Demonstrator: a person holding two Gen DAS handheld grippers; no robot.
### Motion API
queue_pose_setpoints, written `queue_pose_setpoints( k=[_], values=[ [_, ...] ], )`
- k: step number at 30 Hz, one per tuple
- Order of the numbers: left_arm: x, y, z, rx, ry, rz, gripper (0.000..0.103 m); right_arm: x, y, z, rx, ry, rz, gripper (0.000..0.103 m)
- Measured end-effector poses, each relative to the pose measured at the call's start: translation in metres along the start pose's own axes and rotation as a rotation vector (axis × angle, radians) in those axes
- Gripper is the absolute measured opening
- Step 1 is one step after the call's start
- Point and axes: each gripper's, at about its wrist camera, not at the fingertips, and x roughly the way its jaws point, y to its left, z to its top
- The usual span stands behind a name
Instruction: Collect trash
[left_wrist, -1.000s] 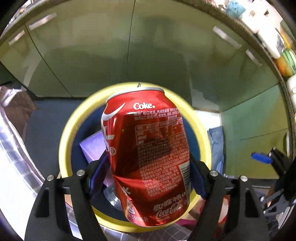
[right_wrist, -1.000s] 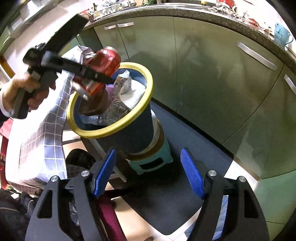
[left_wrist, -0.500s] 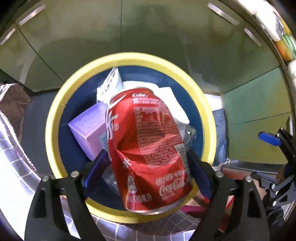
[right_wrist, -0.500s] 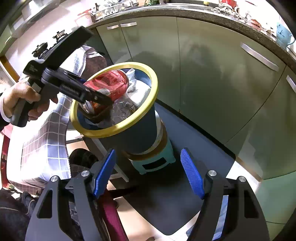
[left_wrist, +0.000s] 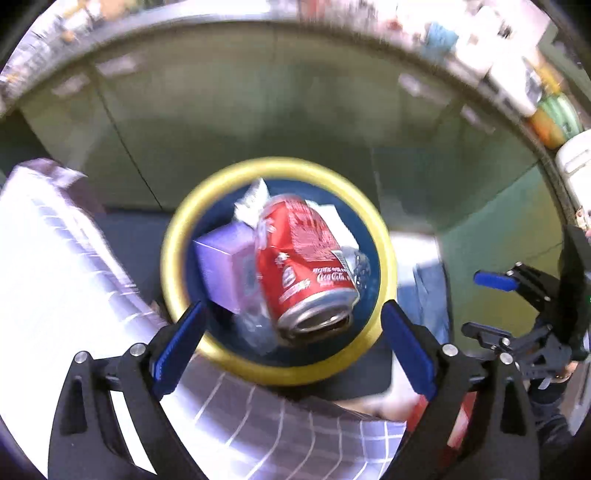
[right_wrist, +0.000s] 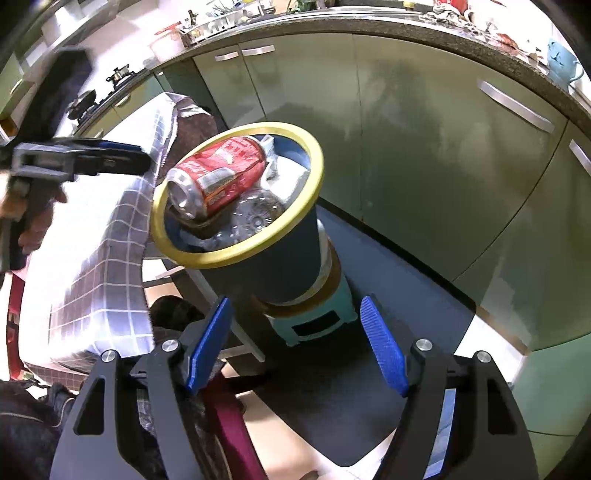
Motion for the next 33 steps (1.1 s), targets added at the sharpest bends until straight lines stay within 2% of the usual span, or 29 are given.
queue_pose_setpoints(
  k=[4, 5, 6, 8, 13, 15, 16, 18, 21, 26, 33],
  values=[
    [-0.07, 0.014, -0.059, -0.042, -0.247, 0.075, 0.093, -0.011, 0.021, -0.001, -0.014, -0.033, 0.018, 0.072],
    [-0.079, 0.008, -0.065, -0.06, -0.304, 0.111, 0.096, -0.018, 0.03, 0.0, -0.025, -0.049, 0.032, 0.072],
    [-0.099, 0.013, -0.087, -0.085, -0.367, 0.159, 0.096, -0.023, 0.04, 0.001, -0.038, -0.066, 0.041, 0.072],
    [-0.125, 0.019, -0.11, -0.134, -0.431, 0.217, 0.096, -0.035, 0.063, 0.002, -0.075, -0.1, 0.054, 0.074],
    [-0.199, 0.058, -0.197, -0.326, -0.598, 0.34, 0.096, -0.069, 0.144, 0.003, -0.226, -0.216, 0.113, 0.081],
    [-0.224, 0.066, -0.227, -0.381, -0.651, 0.406, 0.096, -0.081, 0.173, 0.001, -0.271, -0.27, 0.139, 0.084],
    [-0.24, 0.069, -0.247, -0.416, -0.686, 0.473, 0.096, -0.086, 0.184, 0.0, -0.284, -0.293, 0.144, 0.086],
    [-0.258, 0.068, -0.274, -0.448, -0.718, 0.555, 0.096, -0.098, 0.21, -0.003, -0.318, -0.347, 0.154, 0.087],
    [-0.279, 0.068, -0.305, -0.487, -0.691, 0.674, 0.096, -0.11, 0.235, -0.008, -0.342, -0.396, 0.174, 0.089],
    [-0.294, 0.062, -0.342, -0.494, -0.726, 0.709, 0.096, -0.13, 0.26, -0.019, -0.335, -0.485, 0.214, 0.091],
    [-0.303, 0.042, -0.361, -0.493, -0.772, 0.717, 0.096, -0.139, 0.279, -0.037, -0.377, -0.548, 0.136, 0.092]
  ],
)
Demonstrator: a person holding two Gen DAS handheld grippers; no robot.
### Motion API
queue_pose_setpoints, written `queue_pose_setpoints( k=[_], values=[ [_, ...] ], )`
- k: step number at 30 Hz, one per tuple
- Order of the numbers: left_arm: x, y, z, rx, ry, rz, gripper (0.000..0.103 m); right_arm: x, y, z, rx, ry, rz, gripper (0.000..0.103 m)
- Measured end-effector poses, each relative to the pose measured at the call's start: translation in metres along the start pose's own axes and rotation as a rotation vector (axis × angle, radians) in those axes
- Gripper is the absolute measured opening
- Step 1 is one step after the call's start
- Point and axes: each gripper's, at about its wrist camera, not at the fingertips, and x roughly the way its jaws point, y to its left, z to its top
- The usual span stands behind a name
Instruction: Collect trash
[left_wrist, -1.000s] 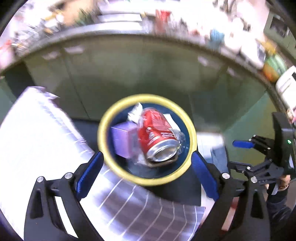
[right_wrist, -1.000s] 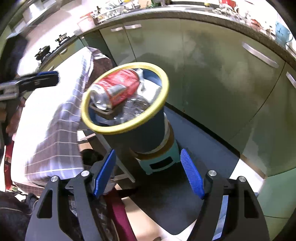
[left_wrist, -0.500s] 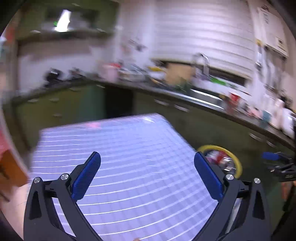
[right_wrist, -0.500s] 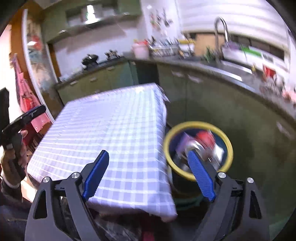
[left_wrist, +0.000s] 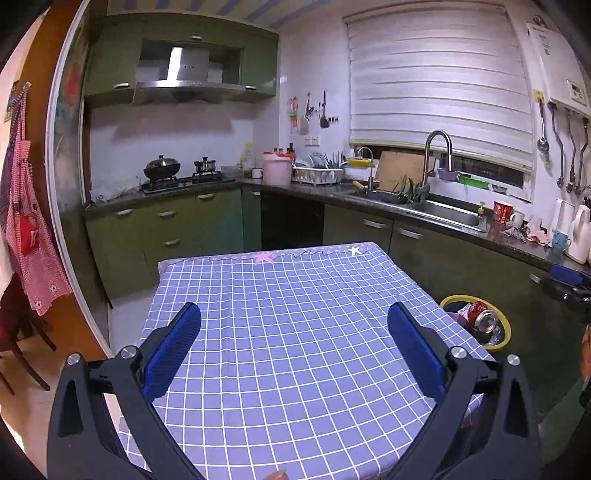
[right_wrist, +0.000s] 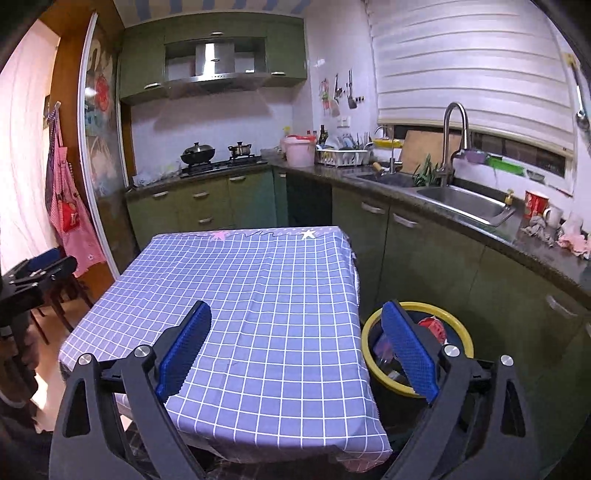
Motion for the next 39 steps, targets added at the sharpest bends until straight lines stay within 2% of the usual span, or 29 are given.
queue_pose_setpoints(
  k=[10, 39],
  values=[
    [-0.013, -0.004, -0.002, -0.011, 0.005, 0.002, 0.096, -0.009, 0.002, -0.007, -0.015, -0.04, -0.031, 0.094],
    [-0.021, -0.004, -0.001, -0.016, -0.004, 0.008, 0.096, -0.011, -0.003, -0.008, -0.004, -0.036, -0.024, 0.095]
  ],
)
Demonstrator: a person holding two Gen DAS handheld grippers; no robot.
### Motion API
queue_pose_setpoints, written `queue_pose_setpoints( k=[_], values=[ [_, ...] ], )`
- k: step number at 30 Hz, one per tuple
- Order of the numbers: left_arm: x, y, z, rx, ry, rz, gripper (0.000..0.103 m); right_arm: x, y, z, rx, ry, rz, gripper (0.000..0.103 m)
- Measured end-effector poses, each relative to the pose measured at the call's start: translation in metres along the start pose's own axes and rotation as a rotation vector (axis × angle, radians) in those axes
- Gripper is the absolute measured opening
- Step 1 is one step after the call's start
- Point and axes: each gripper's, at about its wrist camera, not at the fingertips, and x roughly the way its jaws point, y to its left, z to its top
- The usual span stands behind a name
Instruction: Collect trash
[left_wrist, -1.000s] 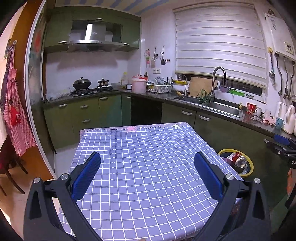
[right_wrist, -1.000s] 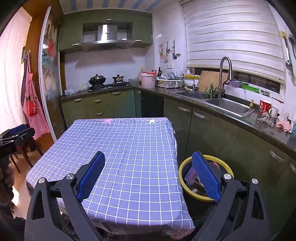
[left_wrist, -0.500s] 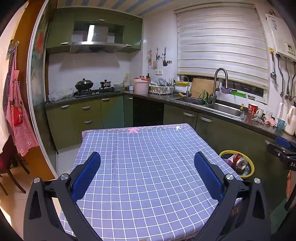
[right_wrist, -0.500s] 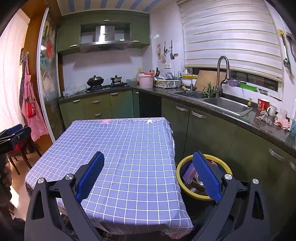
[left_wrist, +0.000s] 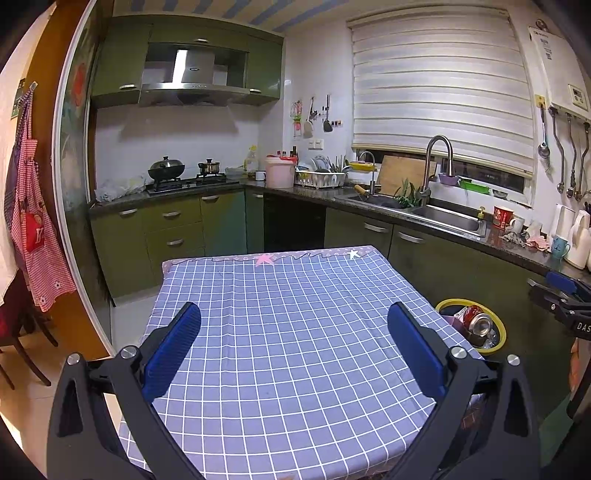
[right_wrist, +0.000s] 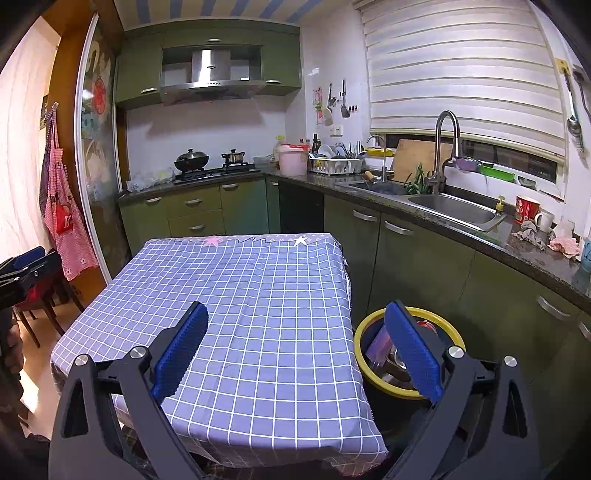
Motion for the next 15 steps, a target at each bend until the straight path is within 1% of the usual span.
queue_pose_setpoints(
  k=[15],
  values=[
    [-0.0008, 0.0018, 0.0048, 0.007, 0.008, -0.004, 0.096, 0.0026, 0.001, -0.0013, 0.002, 0.007, -0.003, 0.095]
  ],
)
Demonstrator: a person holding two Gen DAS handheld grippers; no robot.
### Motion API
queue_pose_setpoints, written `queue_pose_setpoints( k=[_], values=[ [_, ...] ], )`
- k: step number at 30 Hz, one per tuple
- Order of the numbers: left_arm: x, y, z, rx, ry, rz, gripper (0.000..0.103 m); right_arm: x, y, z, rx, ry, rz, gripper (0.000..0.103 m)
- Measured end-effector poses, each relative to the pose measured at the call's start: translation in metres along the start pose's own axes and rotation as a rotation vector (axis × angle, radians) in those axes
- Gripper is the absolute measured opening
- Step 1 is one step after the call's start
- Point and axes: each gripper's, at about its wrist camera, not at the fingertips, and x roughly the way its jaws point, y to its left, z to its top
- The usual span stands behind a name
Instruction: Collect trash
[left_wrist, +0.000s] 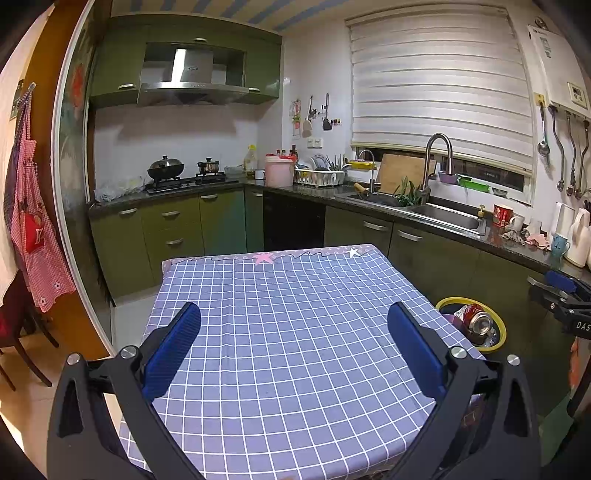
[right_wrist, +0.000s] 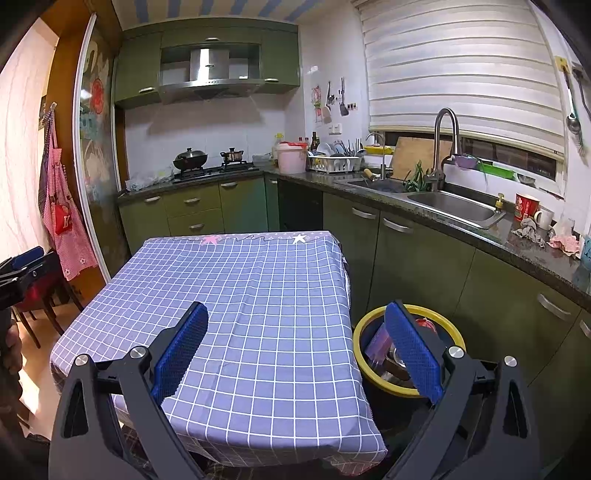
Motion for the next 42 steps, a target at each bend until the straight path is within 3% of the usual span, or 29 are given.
queue_pose_setpoints(
  k=[42],
  values=[
    [0.0078, -0.0015, -0.003, 0.001, 0.02, -0.022, 0.096, 0.0069, 0.0007, -0.004, 0.013, 0.013, -0.005, 0.095]
  ],
)
